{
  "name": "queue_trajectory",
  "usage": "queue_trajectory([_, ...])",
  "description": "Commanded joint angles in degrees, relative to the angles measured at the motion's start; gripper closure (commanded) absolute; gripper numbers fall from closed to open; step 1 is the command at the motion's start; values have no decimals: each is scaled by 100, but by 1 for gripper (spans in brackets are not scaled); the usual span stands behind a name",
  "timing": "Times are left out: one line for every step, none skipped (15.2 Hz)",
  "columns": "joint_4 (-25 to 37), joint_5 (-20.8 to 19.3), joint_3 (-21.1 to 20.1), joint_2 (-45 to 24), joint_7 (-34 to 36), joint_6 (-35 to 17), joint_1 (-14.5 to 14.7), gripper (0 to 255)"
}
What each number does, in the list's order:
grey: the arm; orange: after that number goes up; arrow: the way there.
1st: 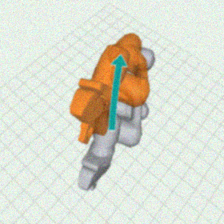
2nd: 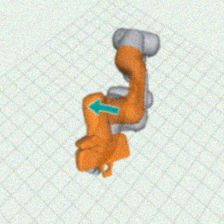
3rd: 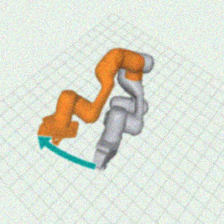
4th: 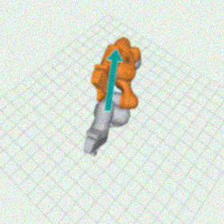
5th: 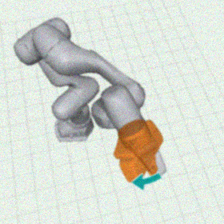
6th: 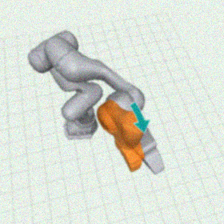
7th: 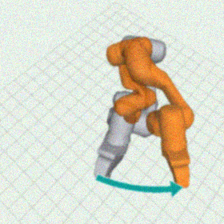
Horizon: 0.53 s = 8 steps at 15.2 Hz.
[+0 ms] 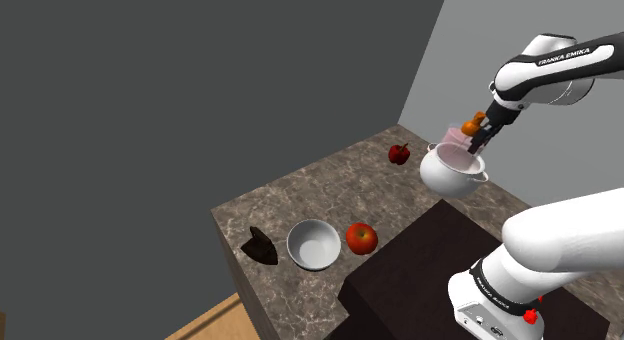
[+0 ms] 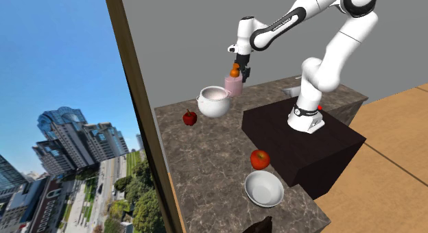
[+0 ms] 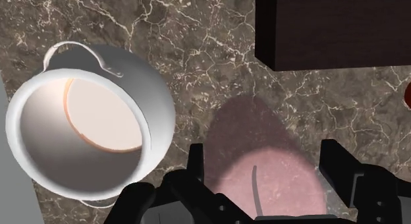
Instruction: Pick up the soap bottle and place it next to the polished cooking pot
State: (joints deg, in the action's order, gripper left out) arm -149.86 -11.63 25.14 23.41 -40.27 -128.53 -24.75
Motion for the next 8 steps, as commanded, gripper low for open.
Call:
queue_trajectory([-54,-152,217,116,-299,38,-194,255])
queue_trajectory([-56,-215,321,147,-439,54,-278,255])
queue_trajectory([-54,-256,393,164,-536,65,-334,255])
queue_trajectory([-96,-254,416,110,-544,-30,-328,255])
queue_trajectory([-136,-251,440,54,-553,-126,-321,255])
queue_trajectory([-176,-247,464,-5,-563,-222,-313,255])
queue_trajectory([-214,-241,488,-65,-574,-320,-304,255])
queue_trajectory([-250,-233,513,-128,-586,-418,-294,255])
